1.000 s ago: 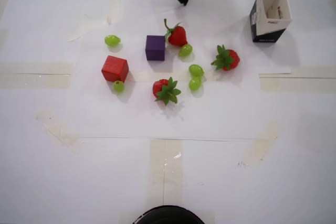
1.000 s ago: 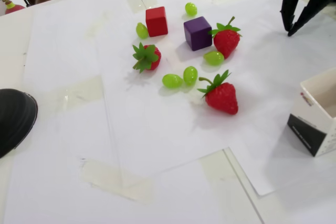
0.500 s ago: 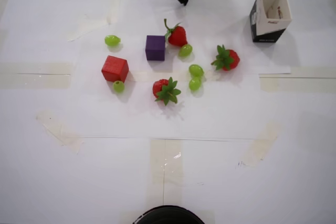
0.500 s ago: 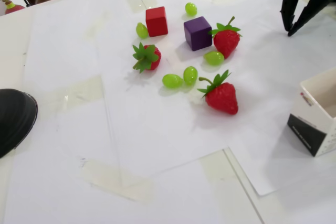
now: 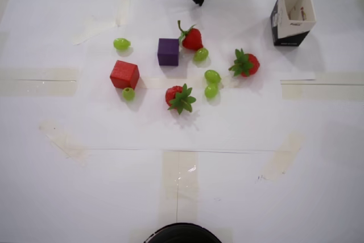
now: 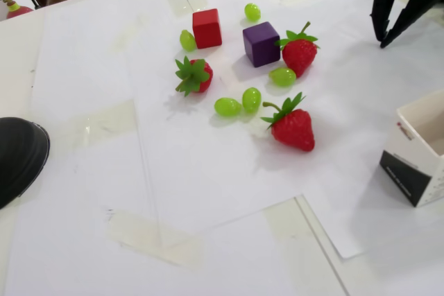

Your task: Put the purple cube on top of the red cube

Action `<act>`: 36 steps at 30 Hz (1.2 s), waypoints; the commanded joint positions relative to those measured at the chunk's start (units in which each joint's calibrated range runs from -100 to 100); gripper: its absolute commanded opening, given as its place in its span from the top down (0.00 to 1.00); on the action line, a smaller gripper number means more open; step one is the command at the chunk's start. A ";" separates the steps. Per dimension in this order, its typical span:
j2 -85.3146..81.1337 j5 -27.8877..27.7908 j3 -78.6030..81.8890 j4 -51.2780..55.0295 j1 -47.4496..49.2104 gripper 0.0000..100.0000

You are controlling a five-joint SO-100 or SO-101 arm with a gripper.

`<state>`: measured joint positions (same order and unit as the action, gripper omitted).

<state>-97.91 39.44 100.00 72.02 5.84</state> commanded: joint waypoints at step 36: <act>0.32 -2.74 0.00 0.53 -0.03 1.00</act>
<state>-97.91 37.19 100.00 71.70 5.92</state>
